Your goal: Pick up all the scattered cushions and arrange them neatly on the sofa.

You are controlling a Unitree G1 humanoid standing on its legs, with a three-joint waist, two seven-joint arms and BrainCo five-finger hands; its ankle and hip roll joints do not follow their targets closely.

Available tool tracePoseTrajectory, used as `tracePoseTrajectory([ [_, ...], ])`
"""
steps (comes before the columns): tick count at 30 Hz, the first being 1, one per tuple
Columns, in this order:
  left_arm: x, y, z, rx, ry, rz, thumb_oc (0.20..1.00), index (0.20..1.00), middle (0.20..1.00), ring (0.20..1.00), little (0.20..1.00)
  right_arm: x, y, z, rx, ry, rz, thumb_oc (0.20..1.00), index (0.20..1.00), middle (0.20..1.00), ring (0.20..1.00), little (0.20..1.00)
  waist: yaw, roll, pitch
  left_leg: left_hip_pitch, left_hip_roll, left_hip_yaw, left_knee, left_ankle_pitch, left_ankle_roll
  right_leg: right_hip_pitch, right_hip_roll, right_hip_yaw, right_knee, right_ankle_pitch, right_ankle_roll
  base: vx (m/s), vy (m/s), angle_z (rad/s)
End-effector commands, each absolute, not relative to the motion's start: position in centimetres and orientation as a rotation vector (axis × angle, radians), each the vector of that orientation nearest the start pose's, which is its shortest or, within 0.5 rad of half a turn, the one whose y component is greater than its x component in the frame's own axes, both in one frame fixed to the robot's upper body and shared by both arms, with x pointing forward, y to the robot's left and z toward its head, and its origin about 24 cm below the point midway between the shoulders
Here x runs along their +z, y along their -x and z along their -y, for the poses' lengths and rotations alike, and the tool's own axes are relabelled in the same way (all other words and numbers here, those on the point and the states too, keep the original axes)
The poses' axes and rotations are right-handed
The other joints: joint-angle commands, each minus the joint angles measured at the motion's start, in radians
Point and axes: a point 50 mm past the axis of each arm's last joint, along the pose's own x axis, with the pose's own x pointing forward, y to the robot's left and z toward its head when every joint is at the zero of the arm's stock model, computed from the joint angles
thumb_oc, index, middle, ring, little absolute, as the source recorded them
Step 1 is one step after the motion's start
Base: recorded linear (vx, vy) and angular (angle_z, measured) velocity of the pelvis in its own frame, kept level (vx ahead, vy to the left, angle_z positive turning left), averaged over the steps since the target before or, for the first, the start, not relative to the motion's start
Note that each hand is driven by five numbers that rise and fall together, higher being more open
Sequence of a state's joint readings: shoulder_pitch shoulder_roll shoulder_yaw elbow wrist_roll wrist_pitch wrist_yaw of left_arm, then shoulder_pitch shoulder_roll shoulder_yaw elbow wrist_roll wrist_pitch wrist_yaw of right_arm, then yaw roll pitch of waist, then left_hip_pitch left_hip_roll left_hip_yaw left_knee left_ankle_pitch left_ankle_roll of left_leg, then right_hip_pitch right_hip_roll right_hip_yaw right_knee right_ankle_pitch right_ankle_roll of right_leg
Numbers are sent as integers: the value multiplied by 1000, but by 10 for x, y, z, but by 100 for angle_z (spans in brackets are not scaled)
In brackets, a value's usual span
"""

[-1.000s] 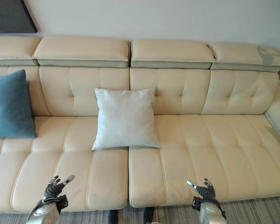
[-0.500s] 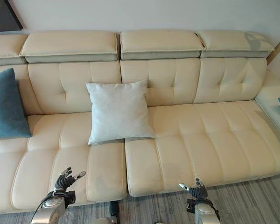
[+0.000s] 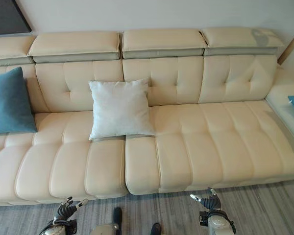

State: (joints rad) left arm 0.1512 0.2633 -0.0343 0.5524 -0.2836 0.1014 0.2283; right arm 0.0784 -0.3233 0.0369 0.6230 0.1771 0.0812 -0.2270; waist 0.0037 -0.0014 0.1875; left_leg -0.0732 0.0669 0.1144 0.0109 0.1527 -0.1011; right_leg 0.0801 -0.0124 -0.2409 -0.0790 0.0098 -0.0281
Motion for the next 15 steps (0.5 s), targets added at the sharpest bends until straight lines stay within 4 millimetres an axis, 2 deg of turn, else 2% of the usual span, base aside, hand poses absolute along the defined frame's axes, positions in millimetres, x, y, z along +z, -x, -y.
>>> tracePoseTrajectory([
  [1,-86,-169,-251,377,-96,-691,1000,1000,1000,1000,1000,-79,-193,255,-323,238,-664,1000,1000,1000,1000,1000,2,-49,-10,11,-48,32,156,-214,77,10,-8,2,12,-115,61,-7,55,-19],
  [4,-89,-166,-246,359,-103,-708,1000,1000,1000,1000,1000,-81,-191,253,-327,223,-669,1000,1000,1000,1000,1000,-16,-22,-43,89,-45,40,-25,-167,62,1,5,-12,-7,-103,72,-9,87,-5],
  [6,-91,-166,-244,347,-112,-717,1000,1000,1000,1000,1000,-82,-189,252,-330,217,-675,1000,1000,1000,1000,1000,-23,-14,-54,114,-47,35,-95,-149,58,-9,8,-20,-8,-97,75,-37,119,19],
  [11,-91,-163,-239,312,-119,-721,1000,1000,1000,1000,1000,-85,-183,250,-324,226,-693,1000,1000,1000,1000,1000,-31,-8,-62,131,-52,43,-98,-171,62,-12,-2,-12,-8,-81,91,-24,131,12],
  [15,-97,-160,-235,293,-128,-753,1000,1000,1000,1000,1000,-90,-177,250,-330,213,-718,1000,1000,1000,1000,1000,-47,-9,-67,143,-59,67,-98,-190,75,-15,-11,26,-8,-63,104,-27,132,-22],
])
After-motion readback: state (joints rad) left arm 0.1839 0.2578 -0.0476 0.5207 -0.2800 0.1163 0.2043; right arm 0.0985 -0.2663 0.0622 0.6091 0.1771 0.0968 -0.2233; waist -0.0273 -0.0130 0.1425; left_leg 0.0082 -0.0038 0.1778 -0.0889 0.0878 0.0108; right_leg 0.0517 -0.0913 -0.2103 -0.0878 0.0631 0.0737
